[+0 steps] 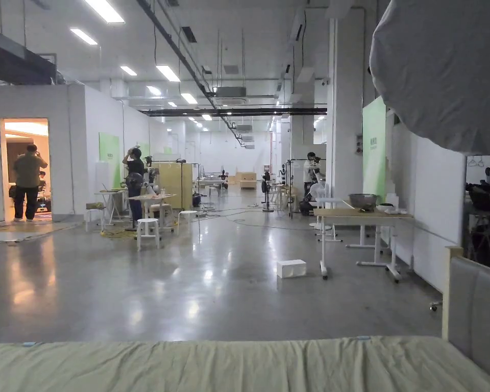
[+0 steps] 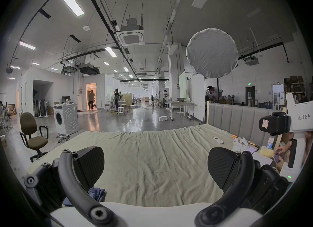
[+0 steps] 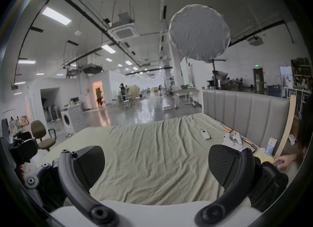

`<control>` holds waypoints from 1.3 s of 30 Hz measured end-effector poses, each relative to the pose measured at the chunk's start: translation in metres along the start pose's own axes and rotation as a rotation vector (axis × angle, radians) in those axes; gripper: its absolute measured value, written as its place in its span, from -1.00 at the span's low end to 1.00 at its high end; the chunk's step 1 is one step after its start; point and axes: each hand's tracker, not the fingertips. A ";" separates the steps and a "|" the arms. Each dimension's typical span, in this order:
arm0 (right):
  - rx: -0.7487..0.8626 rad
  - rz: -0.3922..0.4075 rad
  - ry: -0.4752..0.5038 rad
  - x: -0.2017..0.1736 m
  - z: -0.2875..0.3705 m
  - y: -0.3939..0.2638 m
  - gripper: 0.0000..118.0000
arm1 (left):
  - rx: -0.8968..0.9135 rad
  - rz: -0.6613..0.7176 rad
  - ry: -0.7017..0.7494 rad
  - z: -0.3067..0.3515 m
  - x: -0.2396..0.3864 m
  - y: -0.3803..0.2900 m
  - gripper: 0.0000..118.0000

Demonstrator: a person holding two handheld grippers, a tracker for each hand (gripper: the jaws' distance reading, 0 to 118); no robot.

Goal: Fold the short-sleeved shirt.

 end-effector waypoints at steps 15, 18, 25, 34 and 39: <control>-0.043 -0.114 0.096 -0.010 0.018 0.014 1.00 | -0.012 -0.003 -0.004 -0.002 0.000 -0.002 1.00; -0.048 -0.170 0.102 -0.005 0.016 0.015 1.00 | -0.032 -0.013 -0.001 -0.002 0.001 -0.003 1.00; -0.064 -0.261 0.037 0.008 0.014 0.020 1.00 | -0.024 -0.017 -0.002 0.001 0.000 -0.001 1.00; -0.086 -0.255 0.018 0.012 0.012 0.025 1.00 | -0.021 -0.013 -0.007 0.001 0.001 -0.002 1.00; -0.068 -0.210 0.033 0.005 0.013 0.024 1.00 | -0.022 -0.013 -0.008 0.001 0.001 -0.002 1.00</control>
